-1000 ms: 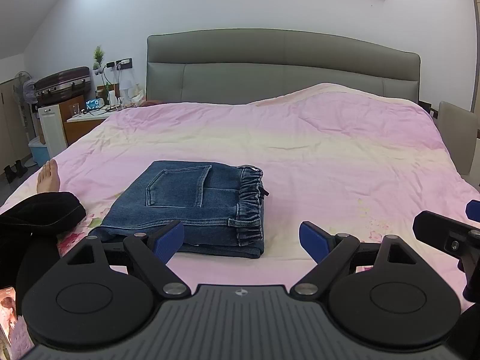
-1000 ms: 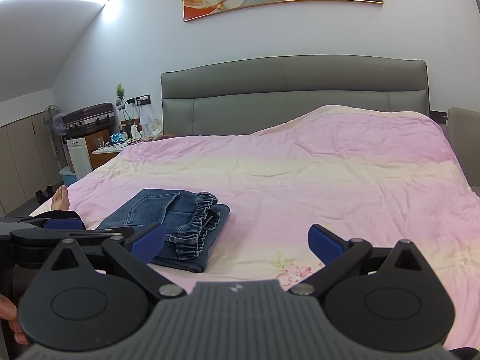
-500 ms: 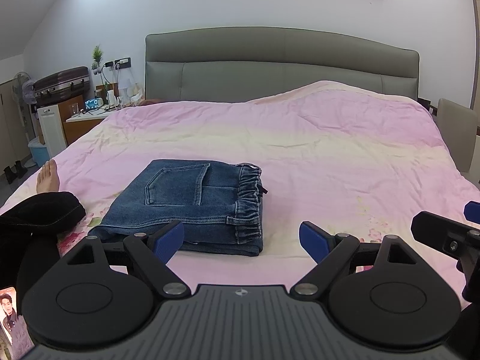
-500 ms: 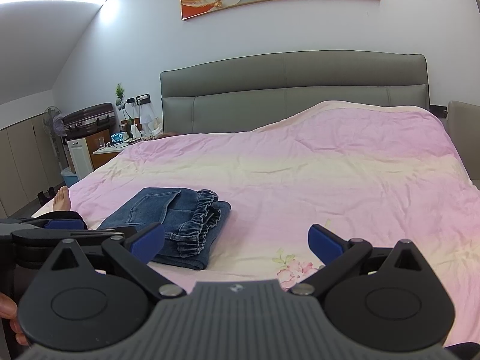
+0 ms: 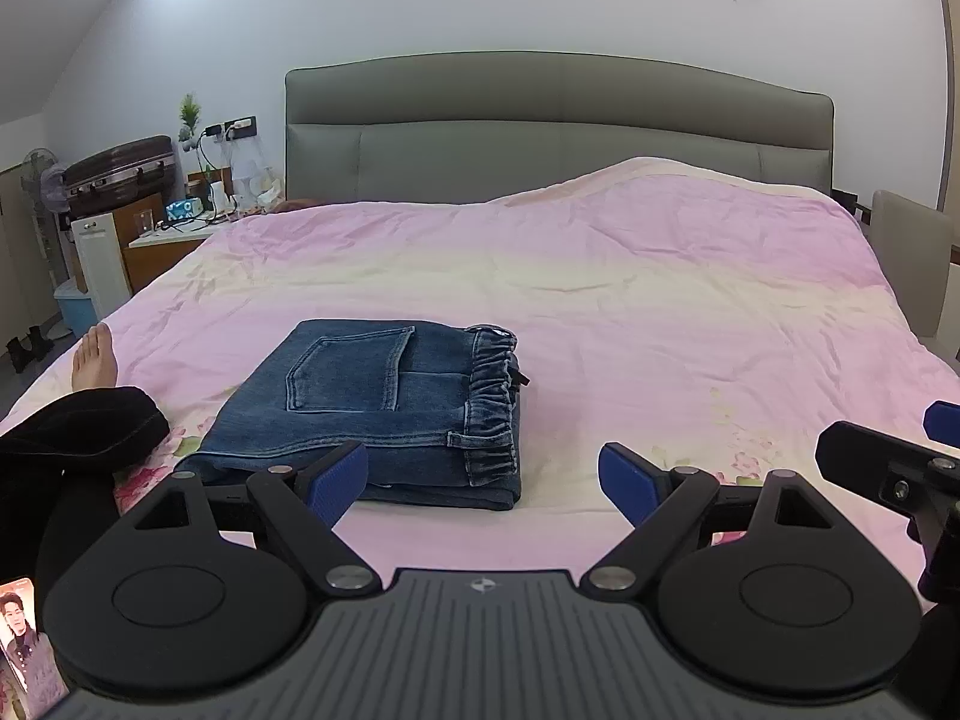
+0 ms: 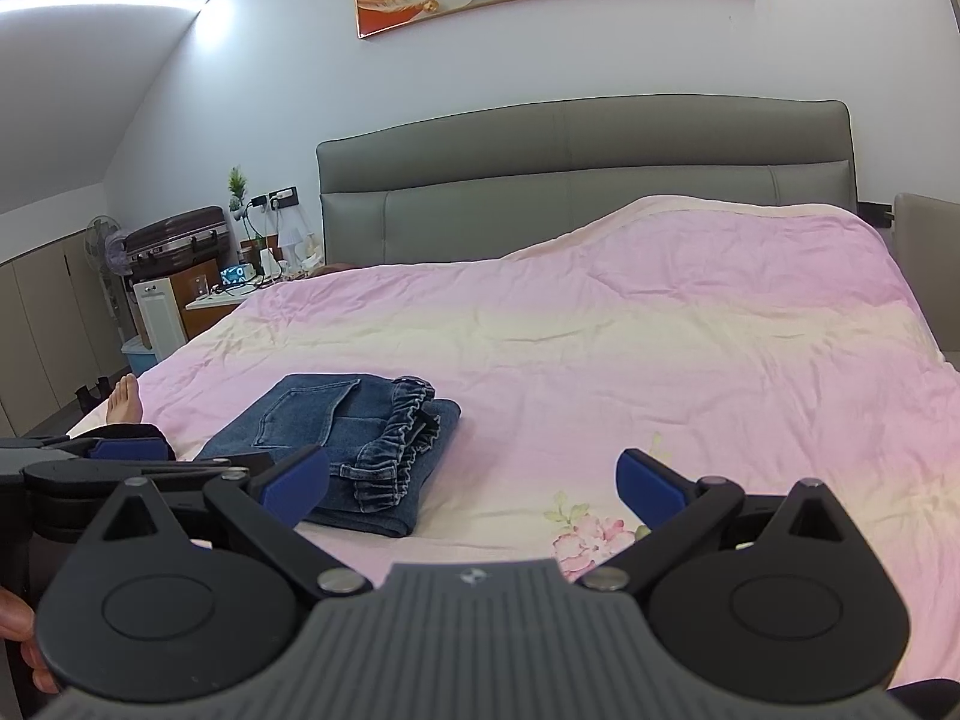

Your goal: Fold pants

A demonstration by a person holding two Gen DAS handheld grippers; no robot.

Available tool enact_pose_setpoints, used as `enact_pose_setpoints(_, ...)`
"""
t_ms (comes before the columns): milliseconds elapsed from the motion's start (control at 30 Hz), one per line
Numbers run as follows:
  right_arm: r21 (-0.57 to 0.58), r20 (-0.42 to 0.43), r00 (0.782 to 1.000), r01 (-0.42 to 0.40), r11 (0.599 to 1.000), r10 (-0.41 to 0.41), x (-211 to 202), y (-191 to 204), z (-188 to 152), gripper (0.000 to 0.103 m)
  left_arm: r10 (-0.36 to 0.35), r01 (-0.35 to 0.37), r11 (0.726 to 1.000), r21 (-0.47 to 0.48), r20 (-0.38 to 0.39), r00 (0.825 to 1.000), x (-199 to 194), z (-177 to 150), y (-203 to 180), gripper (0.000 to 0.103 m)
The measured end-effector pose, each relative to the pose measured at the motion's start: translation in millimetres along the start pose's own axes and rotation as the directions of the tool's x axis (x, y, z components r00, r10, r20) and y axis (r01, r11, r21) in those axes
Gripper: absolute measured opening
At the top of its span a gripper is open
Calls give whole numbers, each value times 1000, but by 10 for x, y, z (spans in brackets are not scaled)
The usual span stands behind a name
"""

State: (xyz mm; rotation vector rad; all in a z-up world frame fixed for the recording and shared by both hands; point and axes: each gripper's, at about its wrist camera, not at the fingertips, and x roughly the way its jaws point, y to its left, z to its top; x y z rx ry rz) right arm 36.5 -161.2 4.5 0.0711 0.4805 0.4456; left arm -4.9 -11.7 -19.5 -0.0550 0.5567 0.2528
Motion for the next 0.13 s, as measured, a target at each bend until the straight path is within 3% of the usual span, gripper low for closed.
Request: enact_pose_setpoints(133,1,1,1000,2,1000,-2,-1,1,4,98,-7,7,1000,6,1,1000,-7,8,-13,101)
